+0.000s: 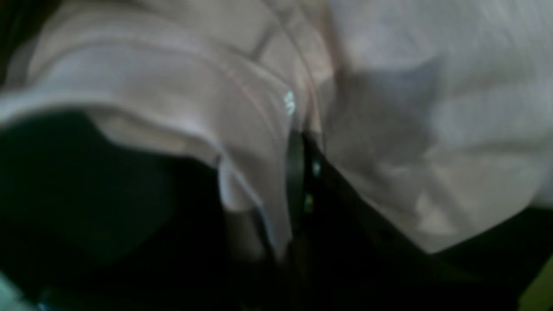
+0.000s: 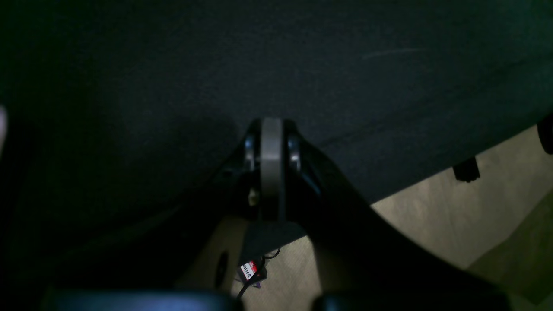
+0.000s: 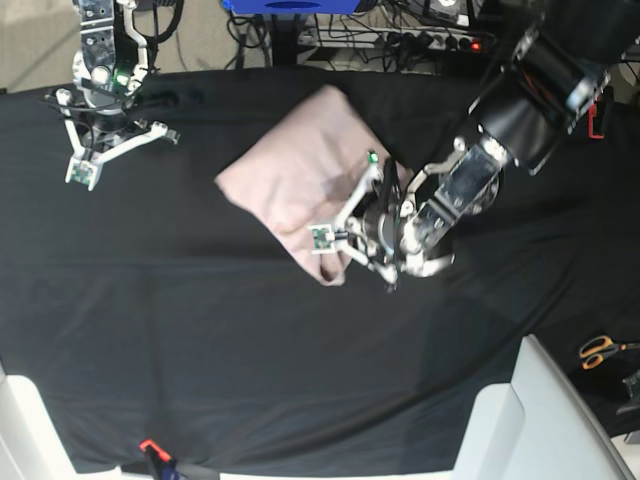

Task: Fold the T-shirt properly
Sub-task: 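Drag the shirt with the left gripper to square it on the table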

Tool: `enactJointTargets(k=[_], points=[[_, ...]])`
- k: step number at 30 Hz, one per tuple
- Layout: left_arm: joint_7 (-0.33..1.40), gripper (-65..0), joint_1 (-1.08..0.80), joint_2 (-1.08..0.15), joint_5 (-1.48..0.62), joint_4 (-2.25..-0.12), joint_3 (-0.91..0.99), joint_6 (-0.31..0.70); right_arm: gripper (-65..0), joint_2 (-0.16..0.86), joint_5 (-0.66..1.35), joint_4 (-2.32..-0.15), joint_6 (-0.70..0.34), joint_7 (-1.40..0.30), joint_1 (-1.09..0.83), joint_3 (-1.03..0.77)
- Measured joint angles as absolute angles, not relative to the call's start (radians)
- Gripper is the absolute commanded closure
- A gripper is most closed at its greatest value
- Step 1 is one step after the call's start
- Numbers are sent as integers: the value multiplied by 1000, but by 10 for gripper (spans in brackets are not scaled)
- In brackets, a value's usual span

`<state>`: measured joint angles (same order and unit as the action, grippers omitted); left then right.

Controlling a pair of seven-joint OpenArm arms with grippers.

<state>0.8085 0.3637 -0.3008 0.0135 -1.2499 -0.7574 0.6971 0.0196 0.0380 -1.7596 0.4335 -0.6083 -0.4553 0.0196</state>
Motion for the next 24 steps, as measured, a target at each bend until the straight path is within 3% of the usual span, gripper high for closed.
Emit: enactJointTargets(k=[6,24], points=[[737,0,472,-299,47,-1251,-853,704,-15,19,38,-1759,436,-609,-458,22],[675,0,578,-38,44,-927,-859,706,-15,19,38,-1759,437,-604,-458,20]])
